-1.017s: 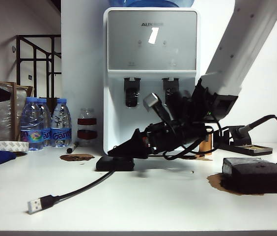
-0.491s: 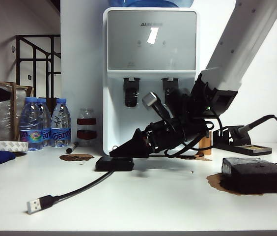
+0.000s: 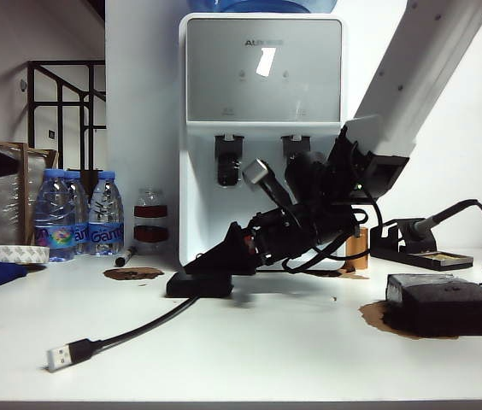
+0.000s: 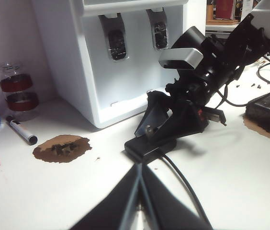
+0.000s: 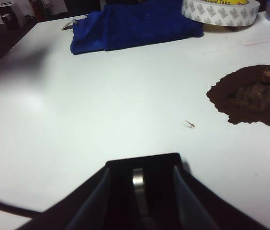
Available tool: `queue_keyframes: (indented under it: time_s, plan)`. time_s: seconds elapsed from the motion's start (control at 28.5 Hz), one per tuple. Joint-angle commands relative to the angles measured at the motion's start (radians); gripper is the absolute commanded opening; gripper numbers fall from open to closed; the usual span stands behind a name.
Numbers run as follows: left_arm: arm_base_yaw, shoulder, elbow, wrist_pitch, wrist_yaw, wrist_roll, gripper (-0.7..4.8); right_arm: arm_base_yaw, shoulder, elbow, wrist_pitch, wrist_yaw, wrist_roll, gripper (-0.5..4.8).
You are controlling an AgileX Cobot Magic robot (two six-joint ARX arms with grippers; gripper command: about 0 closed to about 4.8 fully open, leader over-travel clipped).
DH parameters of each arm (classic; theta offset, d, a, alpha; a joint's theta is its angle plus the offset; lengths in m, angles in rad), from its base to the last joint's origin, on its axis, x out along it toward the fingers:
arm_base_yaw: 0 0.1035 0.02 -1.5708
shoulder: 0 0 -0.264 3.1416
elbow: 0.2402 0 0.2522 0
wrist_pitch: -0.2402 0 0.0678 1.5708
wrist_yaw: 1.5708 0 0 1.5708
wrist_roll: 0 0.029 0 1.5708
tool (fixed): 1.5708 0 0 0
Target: Take the USB flash drive out of the black sponge and insert it into the slot on top of the black USB adpator box.
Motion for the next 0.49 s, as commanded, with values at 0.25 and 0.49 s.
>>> queue_keyframes:
  time_s: [0.25, 0.49]
  plan:
    - [0.002, -0.001, 0.004, 0.011, 0.002, 0.0, -0.04, 0.0, -0.044, -0.005, 0.088, -0.034, 0.108, 2.24]
    - [0.002, -0.001, 0.004, 0.186, -0.117, -0.001, -0.04, 0.0, -0.093, -0.005, 0.09, -0.035, 0.146, 2.25]
